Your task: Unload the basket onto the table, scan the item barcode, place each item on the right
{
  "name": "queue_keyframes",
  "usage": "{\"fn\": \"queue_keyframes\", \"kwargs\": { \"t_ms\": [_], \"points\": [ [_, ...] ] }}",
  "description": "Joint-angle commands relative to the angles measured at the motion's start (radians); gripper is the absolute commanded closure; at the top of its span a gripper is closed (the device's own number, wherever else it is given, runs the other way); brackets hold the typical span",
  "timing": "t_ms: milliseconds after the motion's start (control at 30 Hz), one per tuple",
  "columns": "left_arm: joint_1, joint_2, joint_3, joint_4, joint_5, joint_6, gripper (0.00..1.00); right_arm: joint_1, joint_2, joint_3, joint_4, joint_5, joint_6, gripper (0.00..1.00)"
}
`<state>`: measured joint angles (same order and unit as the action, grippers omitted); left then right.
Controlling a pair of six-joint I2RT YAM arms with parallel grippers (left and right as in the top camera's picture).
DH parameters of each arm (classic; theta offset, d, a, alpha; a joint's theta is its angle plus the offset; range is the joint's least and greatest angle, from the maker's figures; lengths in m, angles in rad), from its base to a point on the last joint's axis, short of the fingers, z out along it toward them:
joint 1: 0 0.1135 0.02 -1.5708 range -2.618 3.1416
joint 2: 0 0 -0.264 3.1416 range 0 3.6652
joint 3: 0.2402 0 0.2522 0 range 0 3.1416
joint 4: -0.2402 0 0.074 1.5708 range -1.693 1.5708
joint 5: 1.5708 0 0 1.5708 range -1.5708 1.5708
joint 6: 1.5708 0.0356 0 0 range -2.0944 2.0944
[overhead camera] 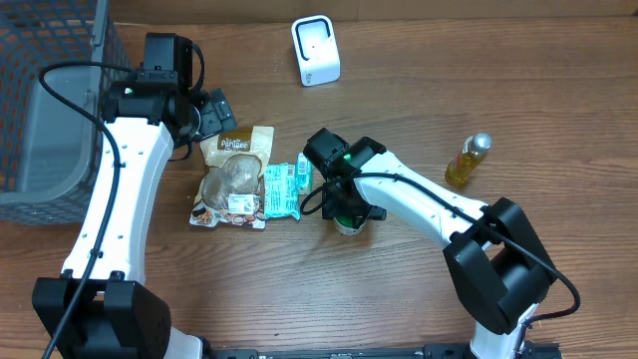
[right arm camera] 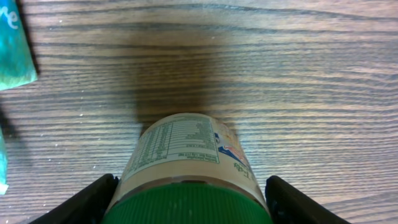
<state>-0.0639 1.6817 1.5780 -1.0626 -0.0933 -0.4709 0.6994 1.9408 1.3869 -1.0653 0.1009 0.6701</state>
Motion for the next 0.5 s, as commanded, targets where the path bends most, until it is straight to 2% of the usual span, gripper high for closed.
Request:
{"fn": "queue_keyframes", "kwargs": {
  "t_ms": [0, 133, 200, 467],
  "points": [
    [-0.002, -0.006, 0.012, 0.0, -0.006, 0.003, 0.0, -0.003, 0.003, 0.024, -0.003, 0.041, 0.01, 0.28],
    [-0.002, -0.006, 0.012, 0.0, -0.006, 0.003, 0.0, -0.003, 0.003, 0.021, -0.004, 0.026, 0.01, 0.27],
    [-0.002, -0.006, 0.012, 0.0, -0.007, 0.003, 0.0, -0.003, 0.003, 0.017, -0.002, 0.026, 0.01, 0.23],
    [-0.002, -0.006, 0.012, 0.0, -0.006, 0.003, 0.0, -0.003, 0.003, -0.034, 0.051, 0.026, 0.01, 0.24]
  ]
}}
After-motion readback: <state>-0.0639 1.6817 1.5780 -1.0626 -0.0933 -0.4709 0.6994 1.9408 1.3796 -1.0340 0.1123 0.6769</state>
